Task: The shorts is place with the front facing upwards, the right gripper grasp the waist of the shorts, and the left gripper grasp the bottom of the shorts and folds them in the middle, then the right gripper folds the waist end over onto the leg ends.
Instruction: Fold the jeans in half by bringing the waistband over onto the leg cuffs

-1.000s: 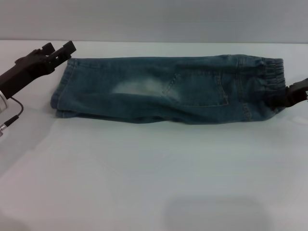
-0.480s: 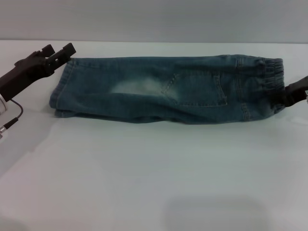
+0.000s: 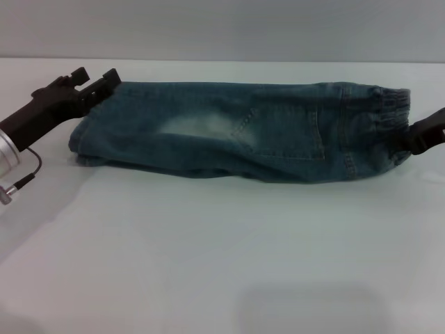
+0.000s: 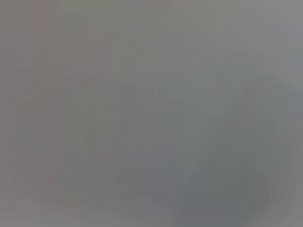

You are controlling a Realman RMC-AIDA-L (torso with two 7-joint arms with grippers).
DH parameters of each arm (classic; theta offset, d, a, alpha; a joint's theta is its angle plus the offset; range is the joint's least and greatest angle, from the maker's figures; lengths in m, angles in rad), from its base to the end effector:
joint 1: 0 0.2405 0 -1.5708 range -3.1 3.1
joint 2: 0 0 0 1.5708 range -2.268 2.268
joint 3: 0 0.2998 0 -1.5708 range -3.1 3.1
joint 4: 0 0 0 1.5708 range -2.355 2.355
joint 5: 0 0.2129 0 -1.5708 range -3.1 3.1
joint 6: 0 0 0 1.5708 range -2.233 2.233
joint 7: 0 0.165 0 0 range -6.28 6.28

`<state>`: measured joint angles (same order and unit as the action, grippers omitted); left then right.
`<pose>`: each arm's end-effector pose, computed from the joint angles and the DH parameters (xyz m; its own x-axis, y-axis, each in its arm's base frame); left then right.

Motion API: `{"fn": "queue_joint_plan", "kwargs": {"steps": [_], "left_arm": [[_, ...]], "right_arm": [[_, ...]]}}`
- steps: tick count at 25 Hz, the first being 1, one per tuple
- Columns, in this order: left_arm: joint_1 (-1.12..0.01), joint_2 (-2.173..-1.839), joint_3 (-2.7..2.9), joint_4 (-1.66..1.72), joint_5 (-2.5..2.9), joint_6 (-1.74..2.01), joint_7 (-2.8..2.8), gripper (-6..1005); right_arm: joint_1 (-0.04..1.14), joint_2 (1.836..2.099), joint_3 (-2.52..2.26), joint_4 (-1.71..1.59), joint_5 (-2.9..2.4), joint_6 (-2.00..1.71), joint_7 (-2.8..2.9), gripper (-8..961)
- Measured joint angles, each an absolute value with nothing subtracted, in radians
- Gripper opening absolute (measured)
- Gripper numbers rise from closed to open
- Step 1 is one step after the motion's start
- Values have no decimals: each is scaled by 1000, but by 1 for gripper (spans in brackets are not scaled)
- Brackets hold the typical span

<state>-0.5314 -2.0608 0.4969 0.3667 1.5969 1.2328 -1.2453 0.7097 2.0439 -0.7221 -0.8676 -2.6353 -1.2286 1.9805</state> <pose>-0.3304 0.4038 -0.0128 0.4663 0.2869 0.8368 0.8128 -0.5124 -0.2772 0.3155 0.4473 0.0112 0.7657 -0.6376 -0.0847 -0.5738 -0.6177 -0.5377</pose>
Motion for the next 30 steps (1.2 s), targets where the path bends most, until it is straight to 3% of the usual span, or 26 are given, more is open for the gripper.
{"fn": "queue_joint_plan", "kwargs": {"steps": [20,30], "left_arm": [[-712,-2071,534,72,1608,1143,-838,814],[-736,-2077,540,-62,1608,1088,-704,814]], "right_arm": [[681,2040,-687,-1379,-2537,-1886,2114,43],[722,2004,-608,-1480,-2423,-2075,2178,40]]}}
